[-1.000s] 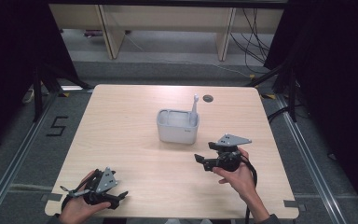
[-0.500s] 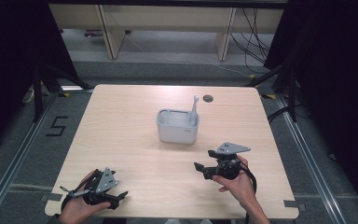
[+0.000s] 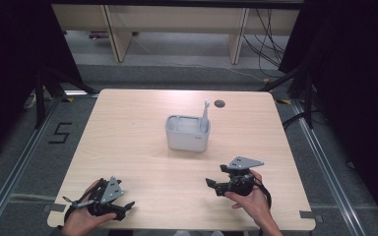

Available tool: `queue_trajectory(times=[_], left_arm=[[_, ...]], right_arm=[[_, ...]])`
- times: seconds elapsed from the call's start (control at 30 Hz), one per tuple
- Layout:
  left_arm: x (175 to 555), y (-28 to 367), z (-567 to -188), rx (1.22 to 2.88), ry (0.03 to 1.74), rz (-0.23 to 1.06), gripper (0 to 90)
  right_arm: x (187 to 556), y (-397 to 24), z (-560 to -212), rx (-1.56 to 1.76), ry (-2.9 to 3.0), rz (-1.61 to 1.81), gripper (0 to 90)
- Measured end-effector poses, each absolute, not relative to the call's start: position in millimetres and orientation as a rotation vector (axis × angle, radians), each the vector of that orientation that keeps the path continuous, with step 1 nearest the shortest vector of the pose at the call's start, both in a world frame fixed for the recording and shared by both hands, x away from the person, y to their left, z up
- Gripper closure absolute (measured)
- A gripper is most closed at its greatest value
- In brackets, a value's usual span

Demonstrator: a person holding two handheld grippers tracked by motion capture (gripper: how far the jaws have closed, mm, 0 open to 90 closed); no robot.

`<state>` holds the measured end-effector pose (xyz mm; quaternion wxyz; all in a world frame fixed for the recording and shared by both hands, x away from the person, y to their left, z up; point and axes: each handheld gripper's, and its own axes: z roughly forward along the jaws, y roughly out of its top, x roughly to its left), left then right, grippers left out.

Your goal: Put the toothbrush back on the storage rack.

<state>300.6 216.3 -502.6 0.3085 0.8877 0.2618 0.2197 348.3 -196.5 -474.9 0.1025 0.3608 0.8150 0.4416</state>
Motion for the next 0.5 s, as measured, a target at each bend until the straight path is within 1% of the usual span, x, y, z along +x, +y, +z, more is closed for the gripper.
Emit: queue_trajectory(times=[0.03, 0.1, 0.13, 0.2, 0.3, 0.33, 0.37, 0.5], left_arm=[[300.4, 216.1, -502.8, 2.344, 0.695, 0.585, 16.4], [300.3, 216.2, -502.5, 2.344, 0.694, 0.581, 16.4], [300.3, 216.3, -502.5, 2.344, 0.694, 0.585, 16.4], [300.1, 216.3, -502.5, 2.344, 0.694, 0.586, 16.4], [300.2, 216.3, -502.5, 2.345, 0.693, 0.584, 16.4], [300.1, 216.3, -502.5, 2.345, 0.694, 0.584, 16.4], [300.1, 216.3, -502.5, 2.344, 0.694, 0.585, 16.4], [300.1, 216.4, -502.5, 2.345, 0.694, 0.587, 16.4]], right_arm=[[345.1, -195.8, -475.0, 1.117, 2.4, 1.299, 22.9], [344.7, -197.0, -477.4, 1.076, 2.403, 1.294, 22.5], [341.2, -195.7, -477.9, 1.134, 2.41, 1.3, 22.5], [341.2, -197.6, -480.2, 1.091, 2.422, 1.28, 21.9], [336.2, -198.0, -481.9, 1.13, 2.429, 1.261, 20.3], [337.4, -200.1, -482.8, 1.084, 2.437, 1.246, 19.8], [334.2, -198.7, -483.7, 1.134, 2.428, 1.254, 19.6], [328.5, -199.6, -485.9, 1.14, 2.448, 1.22, 19.6]])
